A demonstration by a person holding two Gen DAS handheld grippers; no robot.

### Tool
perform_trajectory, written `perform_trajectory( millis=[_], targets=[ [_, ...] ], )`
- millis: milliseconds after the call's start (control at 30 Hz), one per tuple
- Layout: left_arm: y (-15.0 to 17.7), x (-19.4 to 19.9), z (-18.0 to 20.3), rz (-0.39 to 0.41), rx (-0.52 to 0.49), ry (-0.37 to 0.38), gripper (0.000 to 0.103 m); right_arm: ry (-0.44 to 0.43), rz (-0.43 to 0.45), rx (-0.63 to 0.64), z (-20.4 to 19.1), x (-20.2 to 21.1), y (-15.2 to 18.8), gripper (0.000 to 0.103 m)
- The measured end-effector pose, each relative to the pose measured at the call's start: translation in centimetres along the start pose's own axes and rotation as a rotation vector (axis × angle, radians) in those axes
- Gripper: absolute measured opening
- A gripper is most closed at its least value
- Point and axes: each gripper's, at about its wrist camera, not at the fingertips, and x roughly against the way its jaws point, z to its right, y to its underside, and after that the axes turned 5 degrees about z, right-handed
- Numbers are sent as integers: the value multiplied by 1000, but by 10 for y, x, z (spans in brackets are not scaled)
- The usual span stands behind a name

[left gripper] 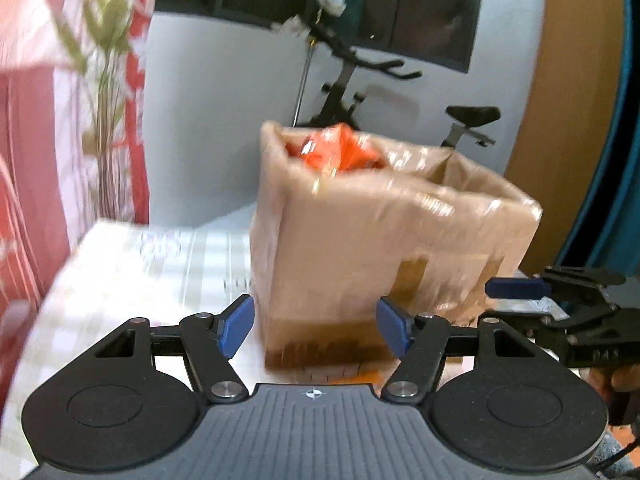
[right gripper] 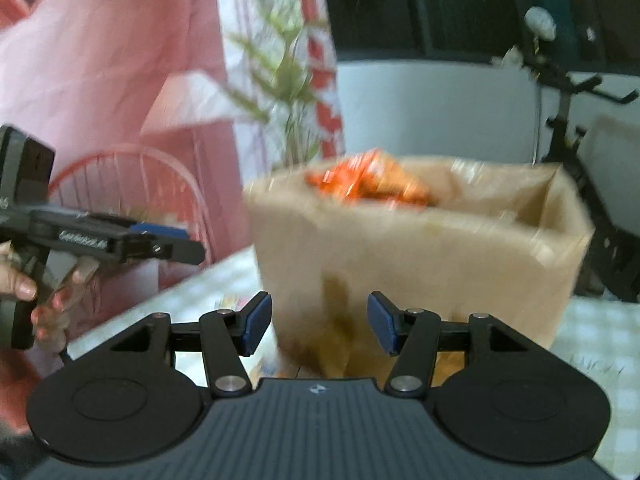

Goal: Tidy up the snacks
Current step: 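Move both open tools down to the orange-labelled cracker packet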

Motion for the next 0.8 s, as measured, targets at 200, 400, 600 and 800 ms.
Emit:
perform_trajectory(
  millis=[200,400,600,800],
  targets=[
    [25,-13,-9,-56,26,-3,68,-66,-97,6,-12,-24,27,57],
    [51,-30,-15,-117,71,-7,66,-82,-212,-41,-5,-53,58,57],
    [71,-57,-19,-174,146,-37,61,-32,-291,45,-4,-82,75,57],
    [82,-74,-20,-195,220,-52,60,-2,-298,63,2,-97,80,57]
  ],
)
